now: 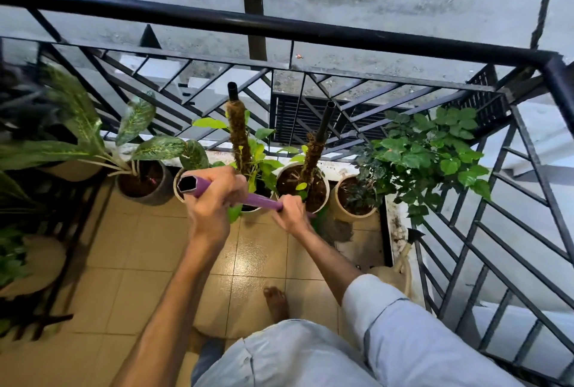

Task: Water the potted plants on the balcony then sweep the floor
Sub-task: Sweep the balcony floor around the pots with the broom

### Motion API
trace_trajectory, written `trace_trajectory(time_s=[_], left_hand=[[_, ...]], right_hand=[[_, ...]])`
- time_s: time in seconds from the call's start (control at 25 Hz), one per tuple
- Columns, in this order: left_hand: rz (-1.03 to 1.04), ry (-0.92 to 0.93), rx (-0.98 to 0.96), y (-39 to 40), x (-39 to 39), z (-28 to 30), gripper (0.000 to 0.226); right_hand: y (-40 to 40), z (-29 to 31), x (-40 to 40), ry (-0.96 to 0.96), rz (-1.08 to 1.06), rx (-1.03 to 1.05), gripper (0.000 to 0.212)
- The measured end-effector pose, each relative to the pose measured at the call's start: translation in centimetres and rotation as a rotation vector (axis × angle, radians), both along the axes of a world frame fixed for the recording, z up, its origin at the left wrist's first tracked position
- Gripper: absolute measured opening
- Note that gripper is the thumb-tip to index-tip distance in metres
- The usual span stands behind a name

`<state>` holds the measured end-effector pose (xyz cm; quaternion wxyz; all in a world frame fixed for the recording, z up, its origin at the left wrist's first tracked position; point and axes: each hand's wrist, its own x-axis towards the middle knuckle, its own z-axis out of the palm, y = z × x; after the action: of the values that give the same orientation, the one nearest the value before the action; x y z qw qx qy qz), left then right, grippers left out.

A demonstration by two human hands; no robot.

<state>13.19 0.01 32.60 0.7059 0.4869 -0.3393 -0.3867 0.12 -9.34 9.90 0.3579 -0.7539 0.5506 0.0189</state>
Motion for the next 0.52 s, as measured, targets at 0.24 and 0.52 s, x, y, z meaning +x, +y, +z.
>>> trace_trajectory(time_s=[0.24,0.52], left_hand=[[0.116,-0.061,0.11,0.7,0.1,0.1,0.027],[0.129,-0.102,0.271,4.1,3.5,1.0,0.044]], right_hand=[[0.1,1.0,-0.1,0.053,0.02,0.005,0.019],[8.6,1.2,2.1,-0.135,-0.005,0.087,0.01]])
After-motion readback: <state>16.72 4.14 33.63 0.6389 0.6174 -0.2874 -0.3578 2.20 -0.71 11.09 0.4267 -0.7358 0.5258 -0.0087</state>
